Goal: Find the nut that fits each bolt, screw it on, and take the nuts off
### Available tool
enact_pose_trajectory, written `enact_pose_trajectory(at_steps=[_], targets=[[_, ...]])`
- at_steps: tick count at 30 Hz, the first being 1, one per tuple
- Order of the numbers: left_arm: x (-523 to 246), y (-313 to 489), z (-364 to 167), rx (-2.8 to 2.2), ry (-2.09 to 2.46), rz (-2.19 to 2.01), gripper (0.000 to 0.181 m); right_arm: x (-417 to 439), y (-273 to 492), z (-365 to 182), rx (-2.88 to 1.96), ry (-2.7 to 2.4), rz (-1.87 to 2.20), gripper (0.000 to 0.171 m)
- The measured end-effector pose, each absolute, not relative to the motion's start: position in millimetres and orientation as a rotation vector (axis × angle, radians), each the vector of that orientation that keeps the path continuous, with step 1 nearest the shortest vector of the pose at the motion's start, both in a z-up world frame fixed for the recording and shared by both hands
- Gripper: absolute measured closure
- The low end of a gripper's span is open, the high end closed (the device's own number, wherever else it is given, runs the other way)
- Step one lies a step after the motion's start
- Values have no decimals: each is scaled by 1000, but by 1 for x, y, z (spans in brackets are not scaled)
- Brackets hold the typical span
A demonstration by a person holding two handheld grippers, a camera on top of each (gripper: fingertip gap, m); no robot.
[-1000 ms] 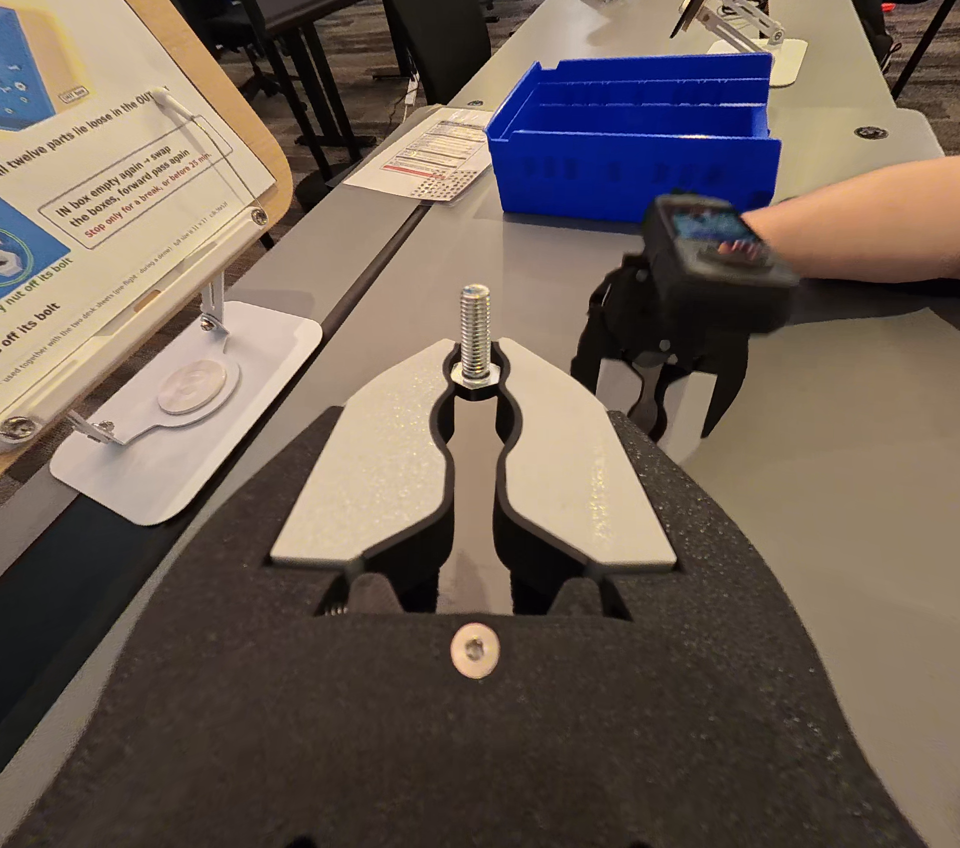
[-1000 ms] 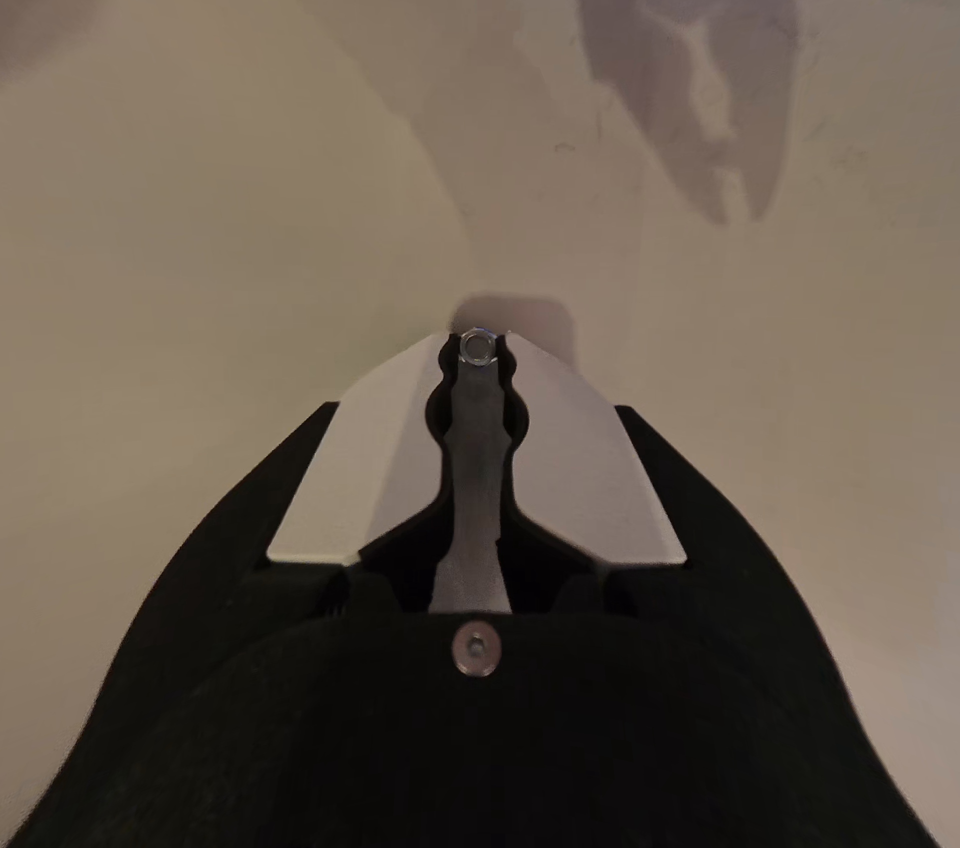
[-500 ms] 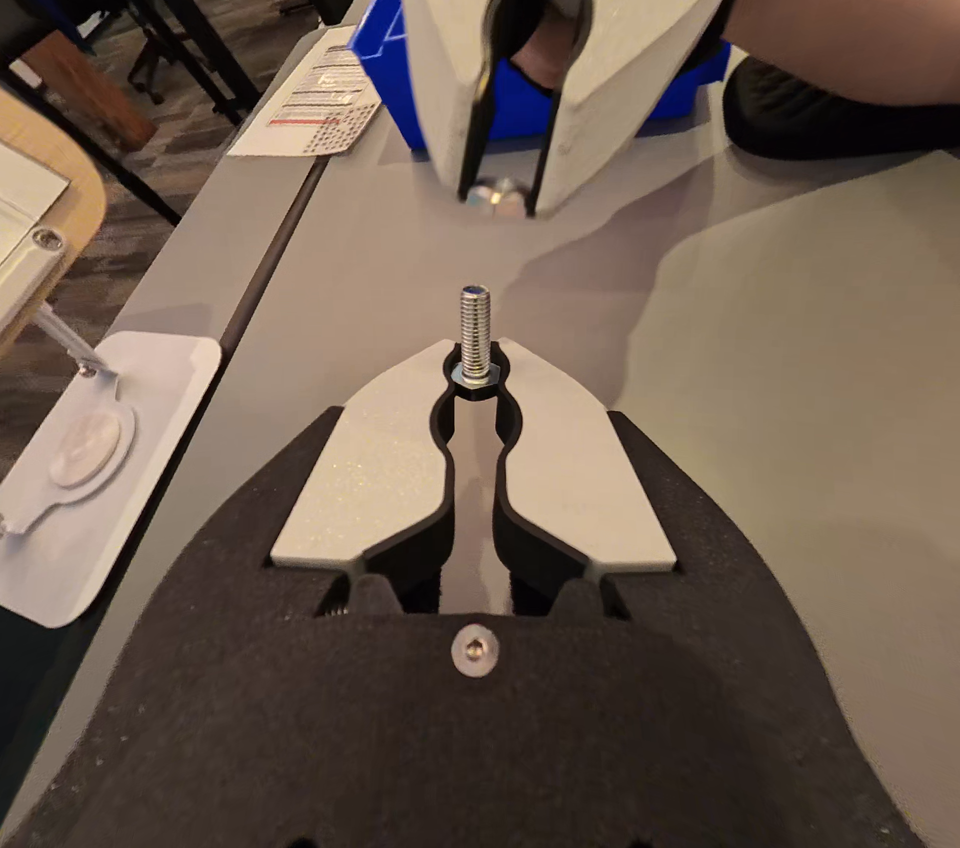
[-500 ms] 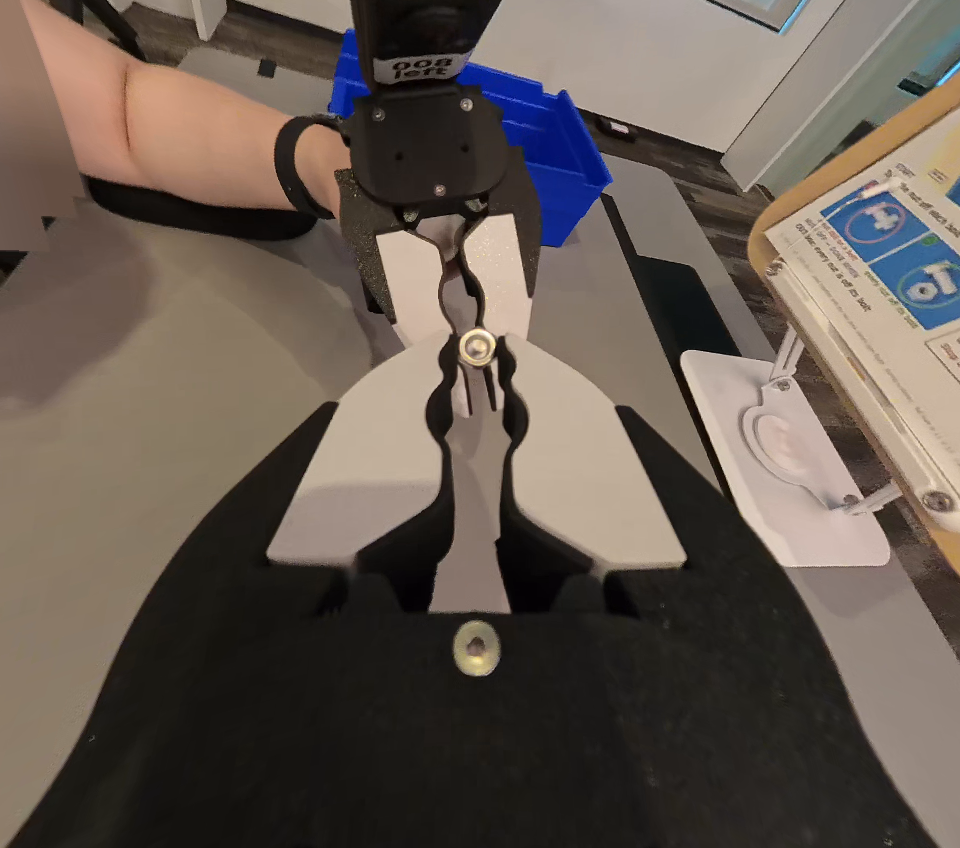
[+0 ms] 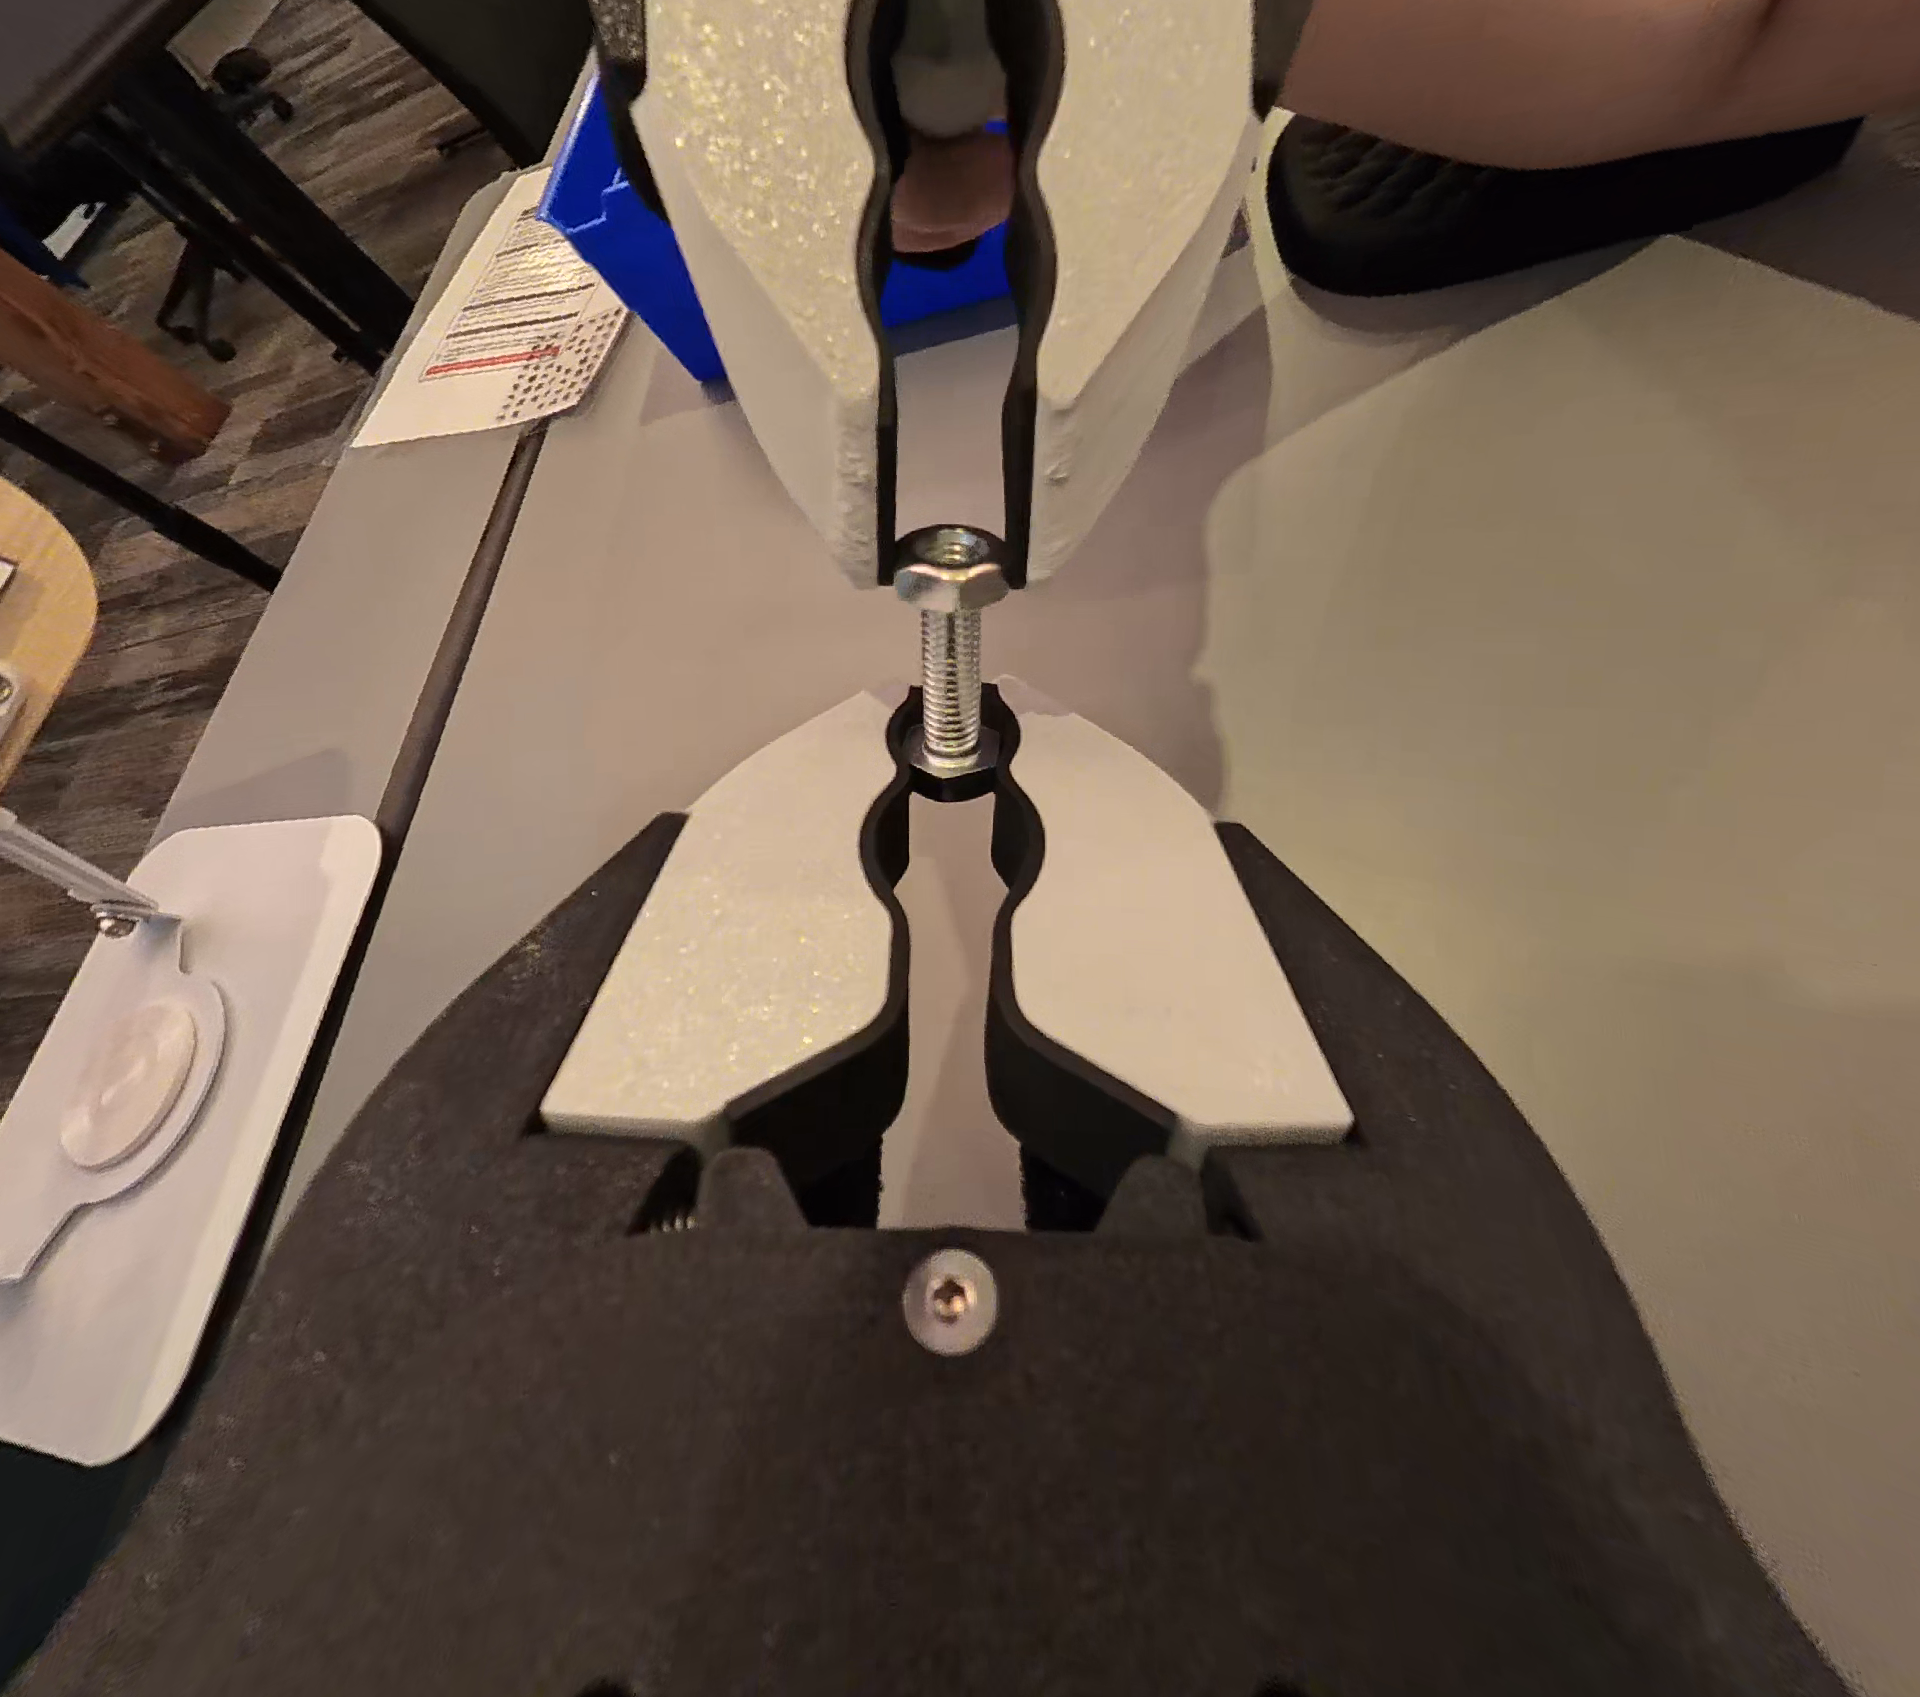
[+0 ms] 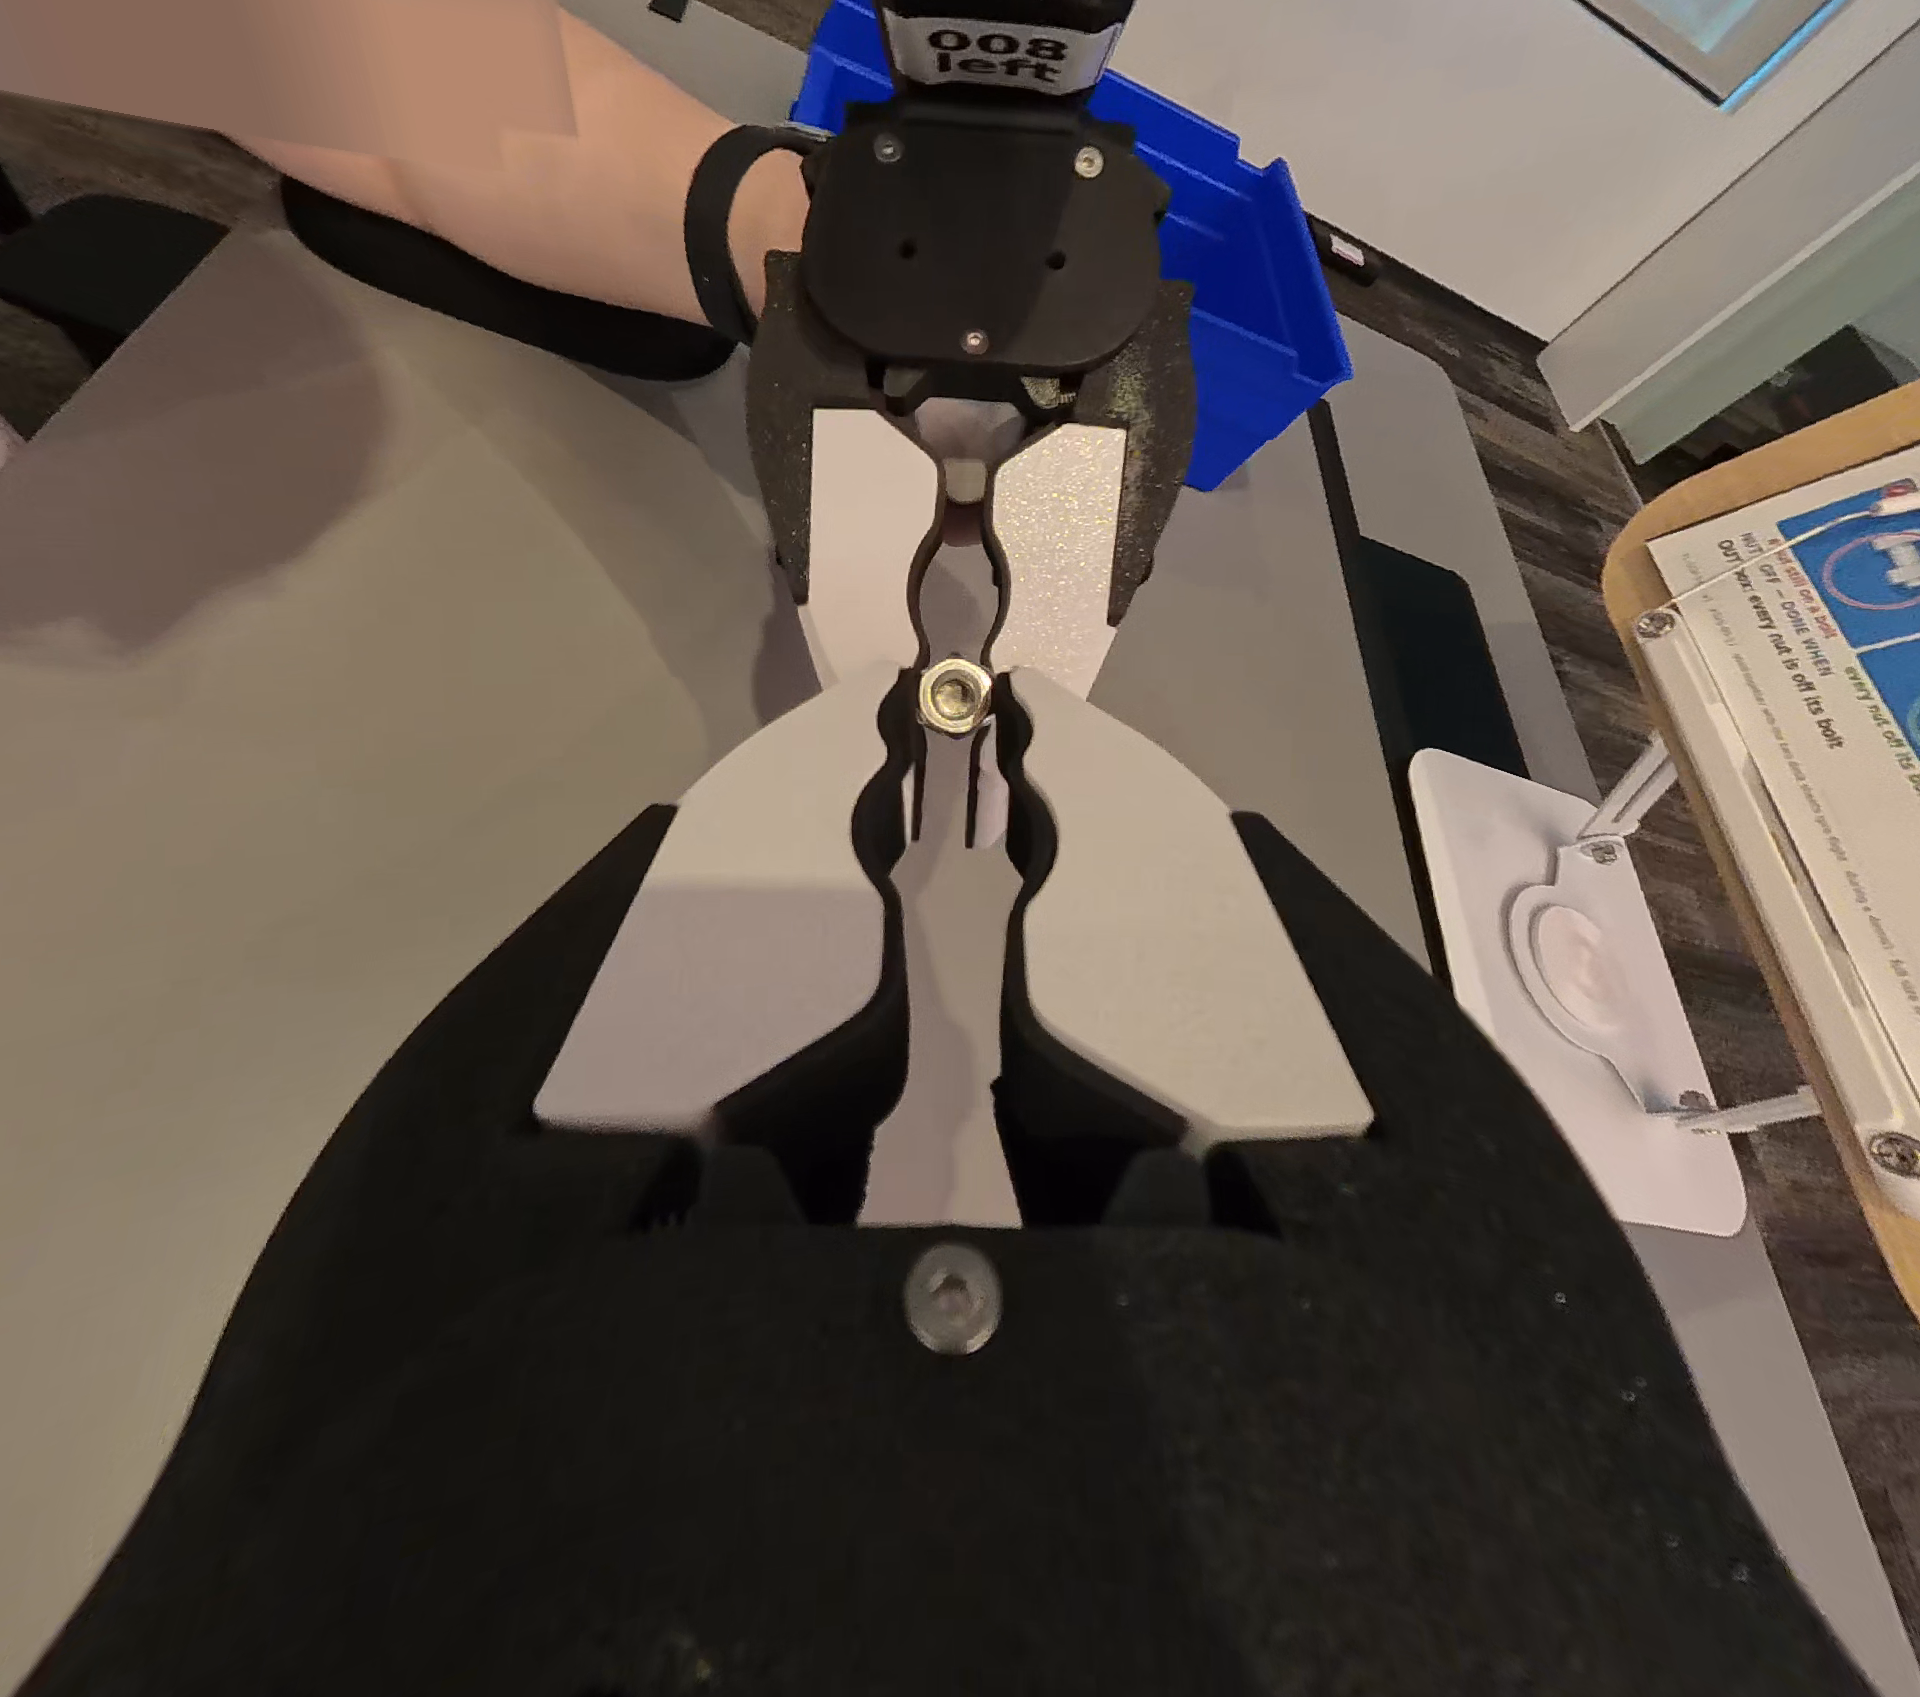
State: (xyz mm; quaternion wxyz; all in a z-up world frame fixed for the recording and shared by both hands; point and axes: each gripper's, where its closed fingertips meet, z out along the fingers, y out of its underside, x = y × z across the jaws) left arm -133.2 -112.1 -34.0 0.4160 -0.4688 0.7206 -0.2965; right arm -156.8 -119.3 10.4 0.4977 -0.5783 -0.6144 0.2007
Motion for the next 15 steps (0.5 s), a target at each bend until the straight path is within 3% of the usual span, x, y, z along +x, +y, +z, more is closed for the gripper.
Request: enact_pose_trajectory(at_steps=[15], targets=[[-138, -151, -39, -1063, 1974, -920, 172, -168, -151, 7, -1314, -1678, 431, 157]])
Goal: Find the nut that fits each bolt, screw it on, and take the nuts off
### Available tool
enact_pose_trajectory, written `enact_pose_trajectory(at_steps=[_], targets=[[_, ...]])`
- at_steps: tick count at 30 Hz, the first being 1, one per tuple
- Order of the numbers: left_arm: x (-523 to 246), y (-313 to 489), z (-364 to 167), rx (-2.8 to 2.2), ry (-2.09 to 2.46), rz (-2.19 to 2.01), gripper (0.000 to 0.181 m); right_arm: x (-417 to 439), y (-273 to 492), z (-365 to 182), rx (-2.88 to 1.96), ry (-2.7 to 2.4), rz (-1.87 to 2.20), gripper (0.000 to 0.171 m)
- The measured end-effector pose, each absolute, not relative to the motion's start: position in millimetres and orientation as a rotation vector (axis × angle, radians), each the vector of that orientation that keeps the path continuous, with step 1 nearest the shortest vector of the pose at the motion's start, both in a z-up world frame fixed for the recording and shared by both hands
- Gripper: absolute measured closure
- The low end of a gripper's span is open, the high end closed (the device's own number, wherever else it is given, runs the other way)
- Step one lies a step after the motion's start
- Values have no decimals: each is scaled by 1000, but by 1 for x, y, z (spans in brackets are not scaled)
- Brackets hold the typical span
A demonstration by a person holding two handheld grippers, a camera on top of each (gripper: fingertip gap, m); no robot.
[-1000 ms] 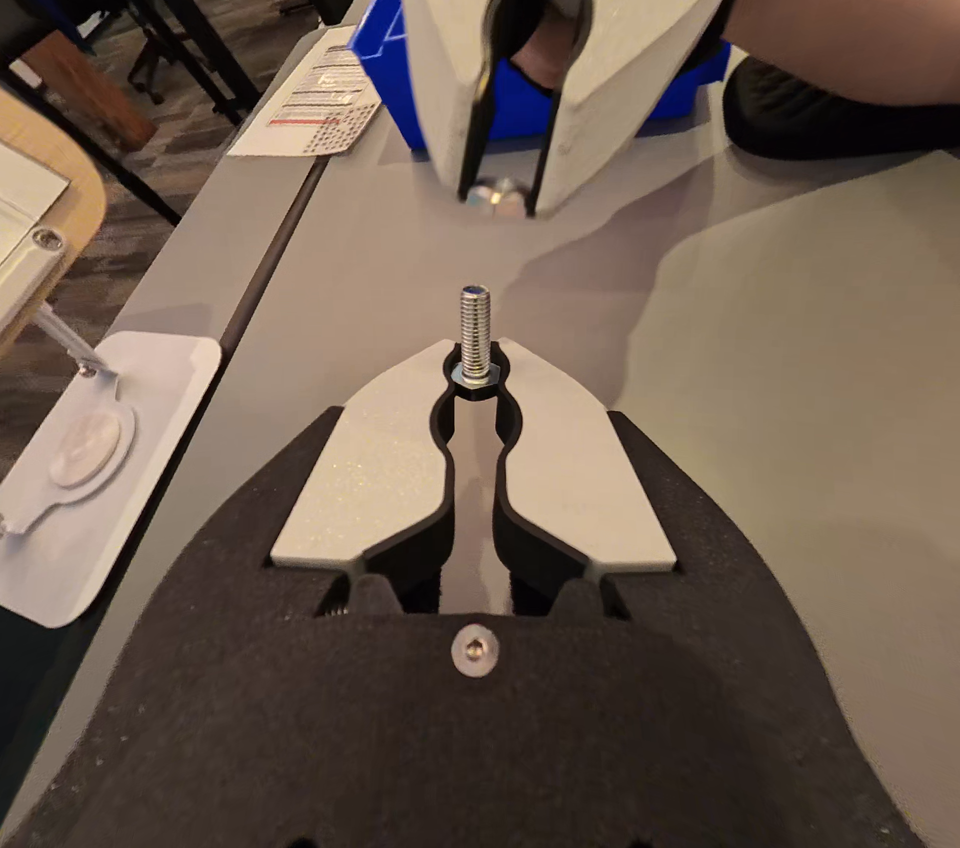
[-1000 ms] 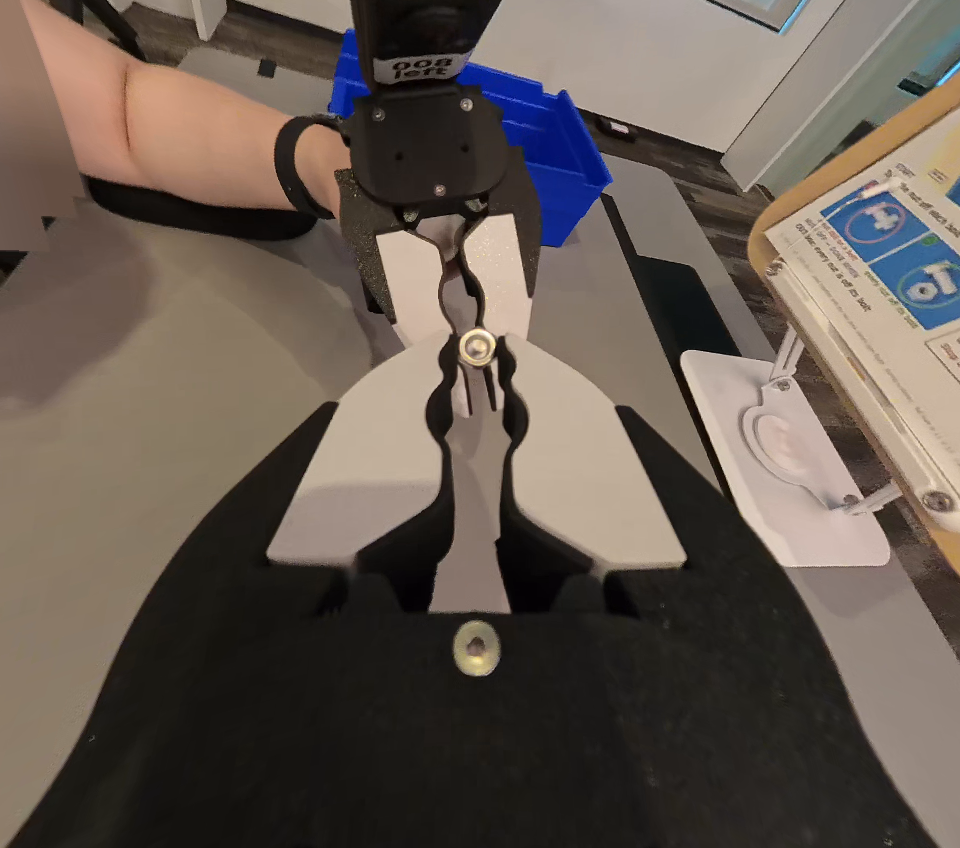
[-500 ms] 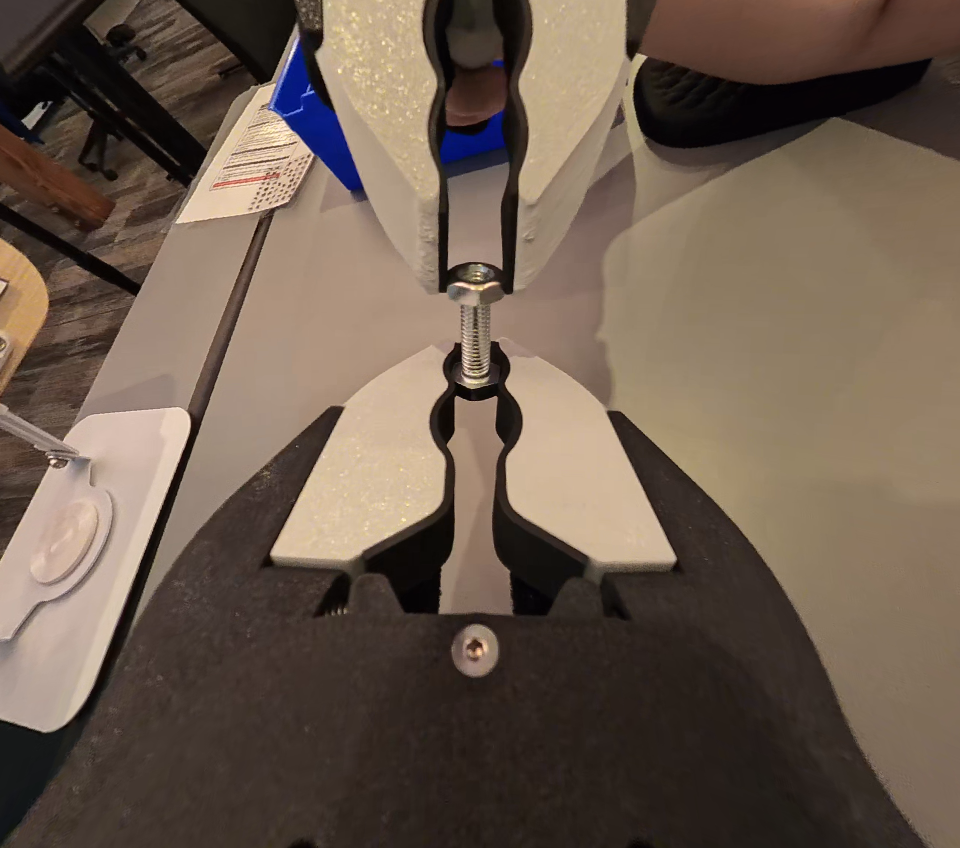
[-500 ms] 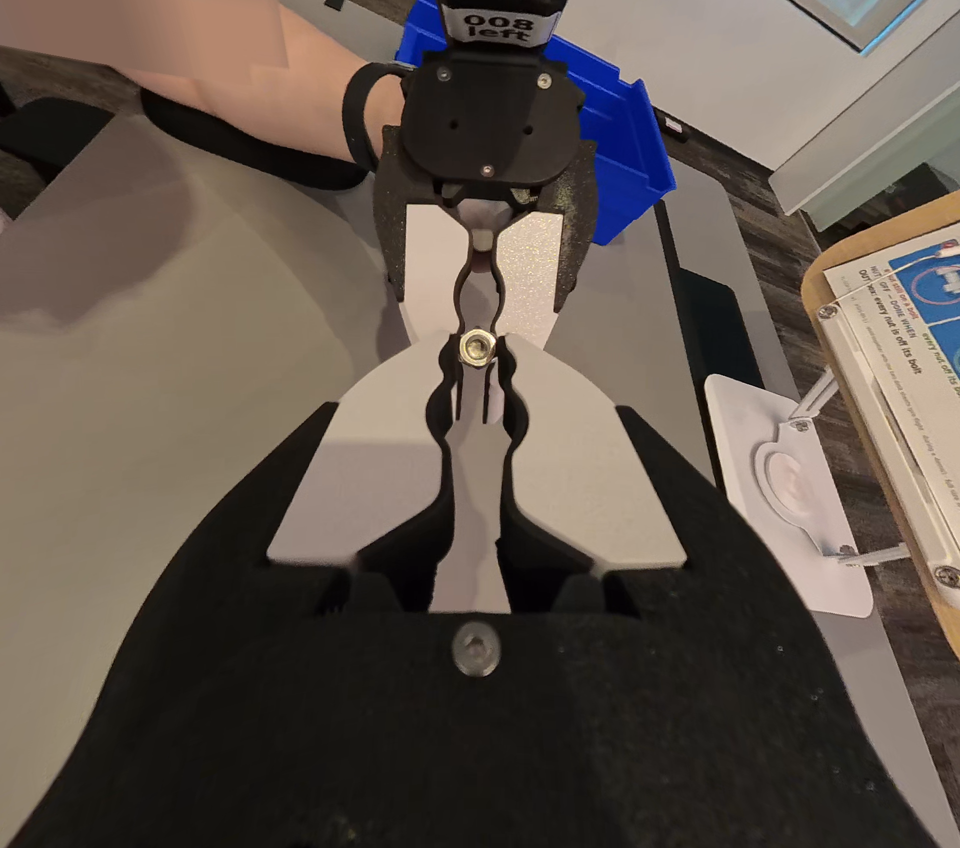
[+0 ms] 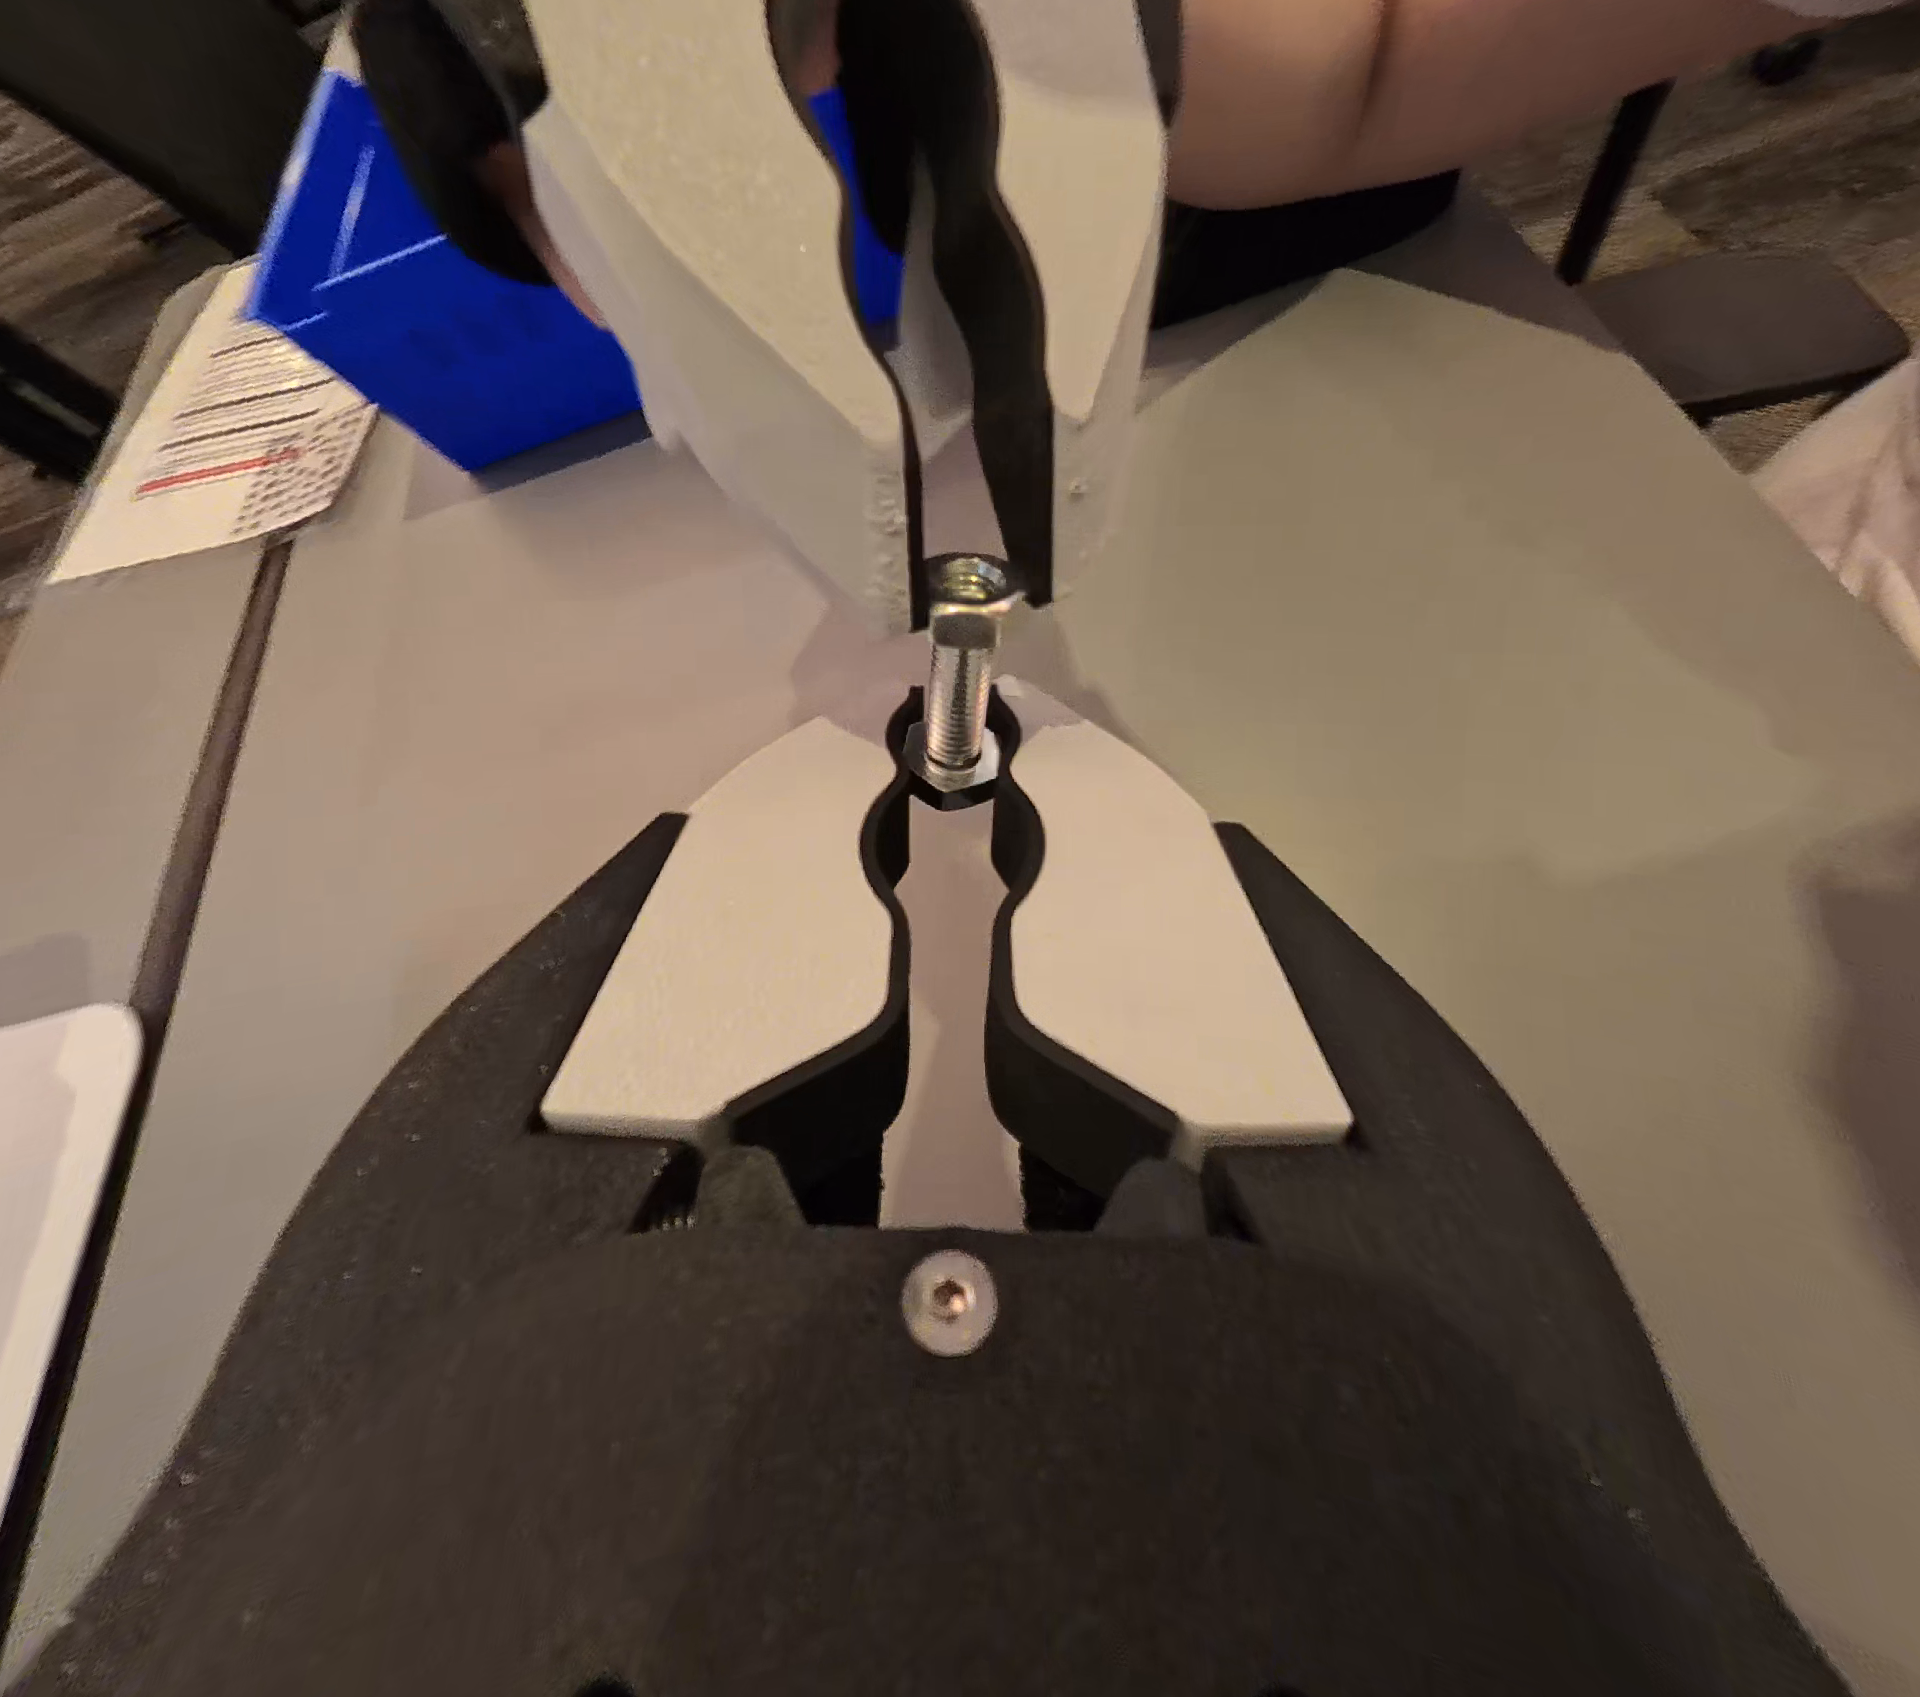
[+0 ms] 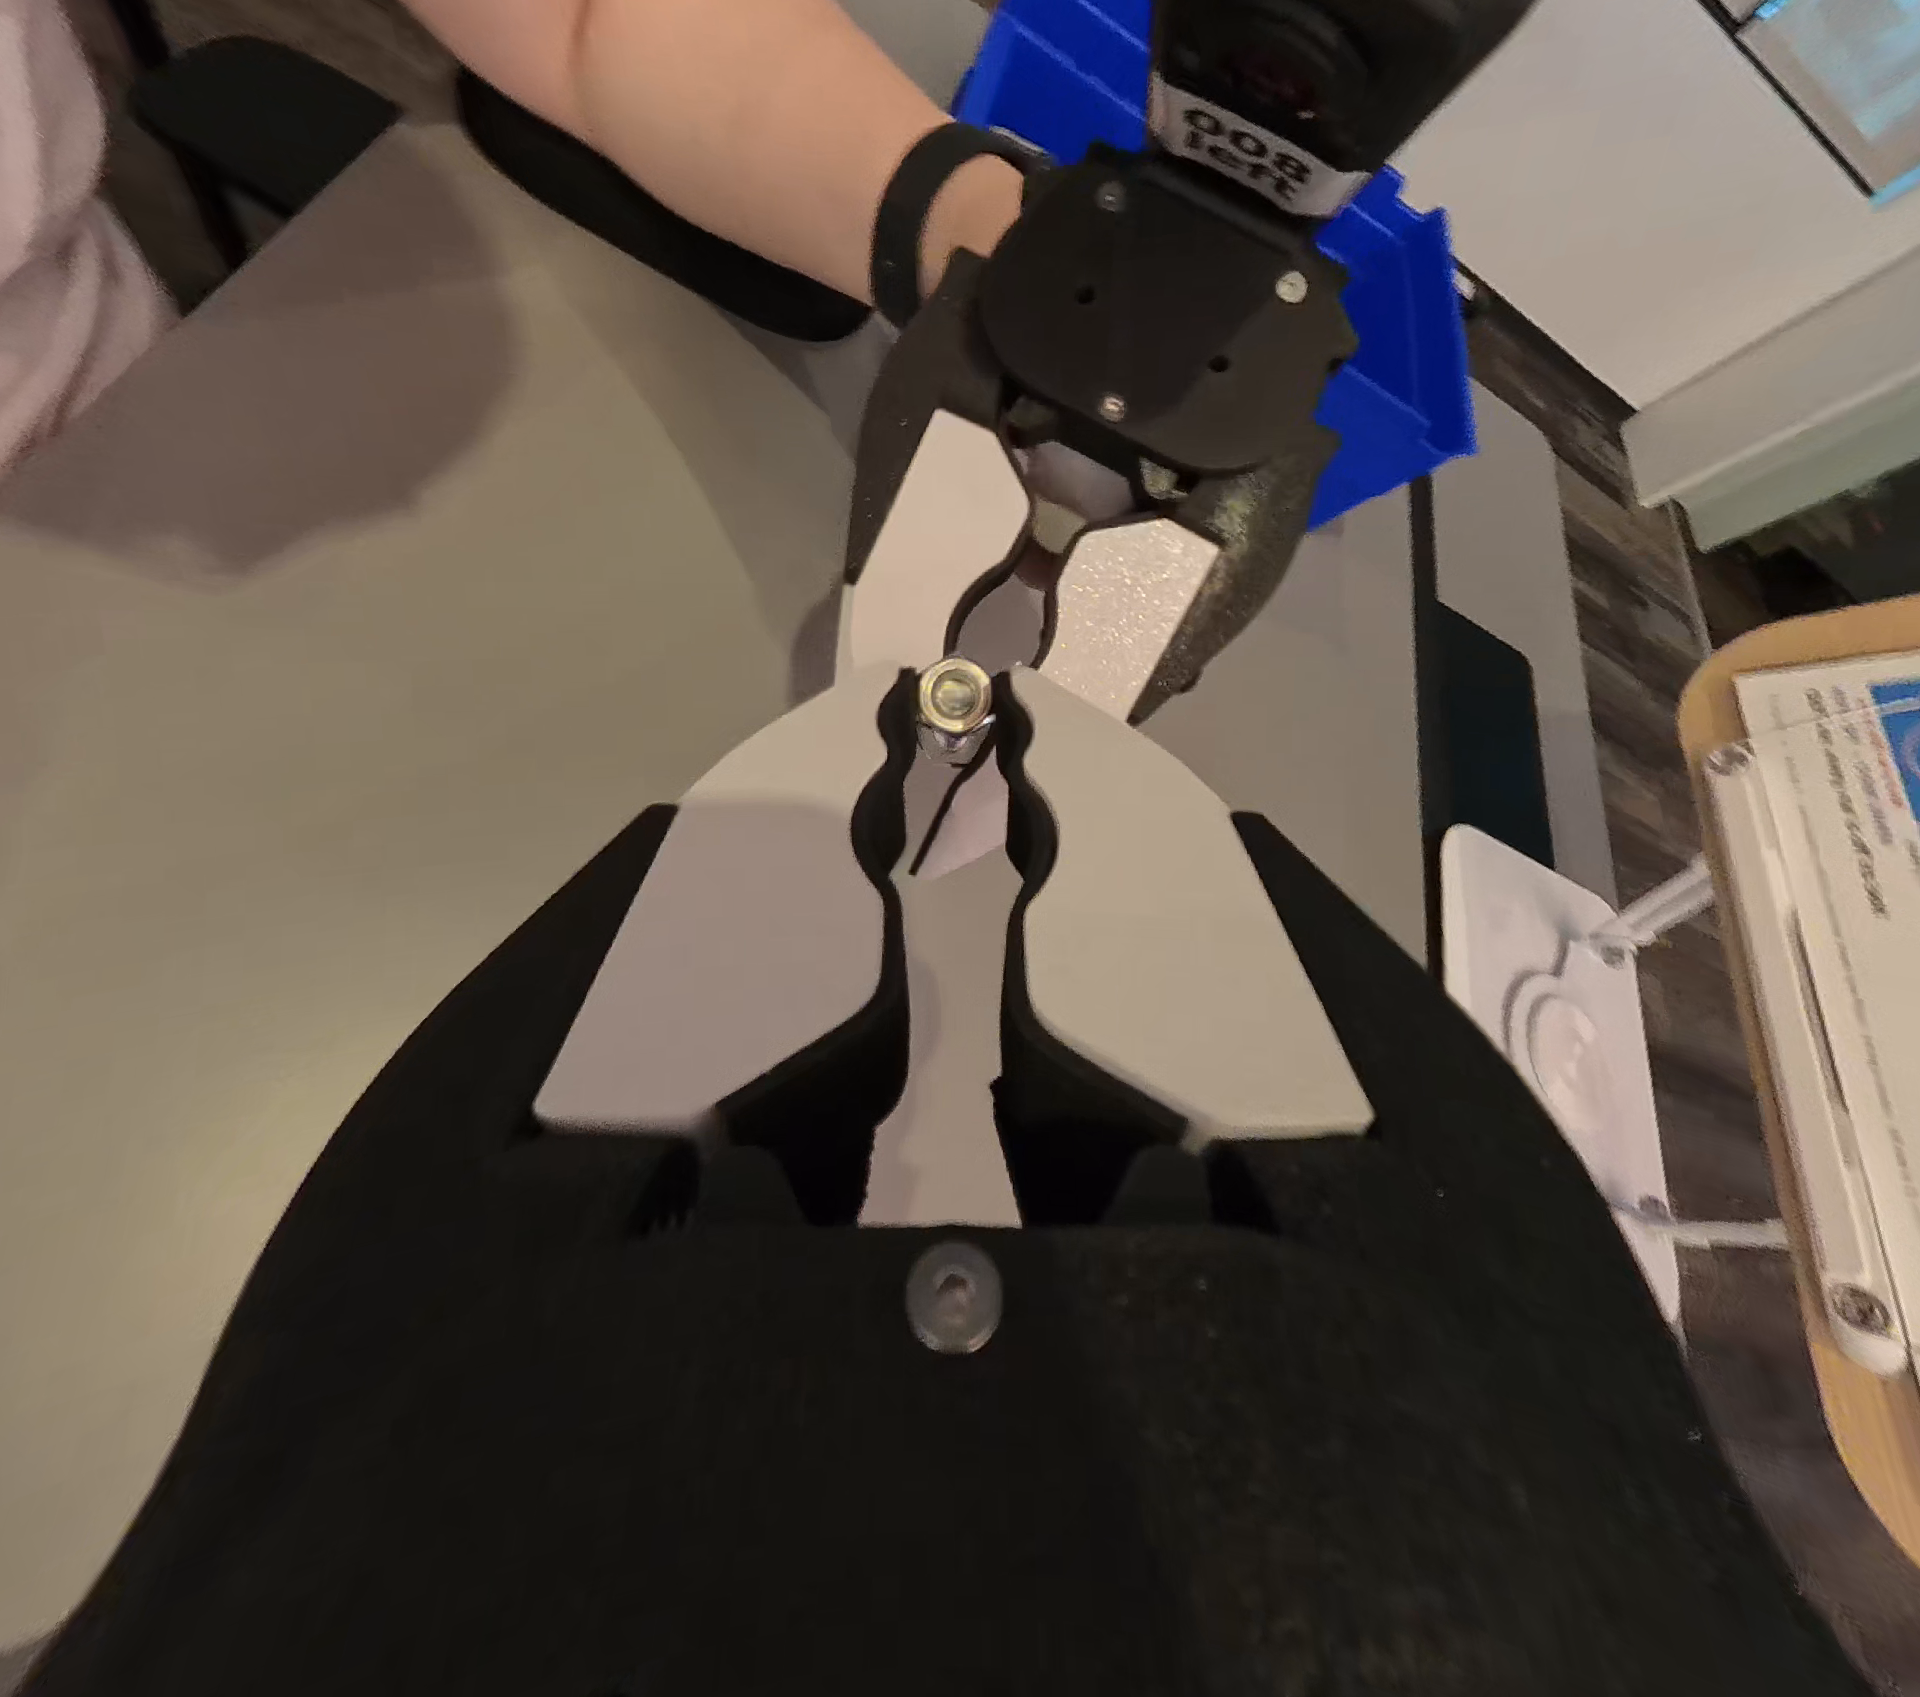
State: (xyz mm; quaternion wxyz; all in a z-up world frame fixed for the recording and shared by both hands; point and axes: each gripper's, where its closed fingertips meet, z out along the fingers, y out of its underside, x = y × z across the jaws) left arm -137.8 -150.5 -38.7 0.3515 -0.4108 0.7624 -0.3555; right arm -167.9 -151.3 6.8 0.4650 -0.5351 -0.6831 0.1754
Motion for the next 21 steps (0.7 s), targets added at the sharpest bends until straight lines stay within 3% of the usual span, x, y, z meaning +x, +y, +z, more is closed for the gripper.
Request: enact_pose_trajectory(at_steps=[21], targets=[[-132, -103, -36, -1271, 1775, -739, 172, -158, -110, 8, -1526, -1430, 397, 157]])
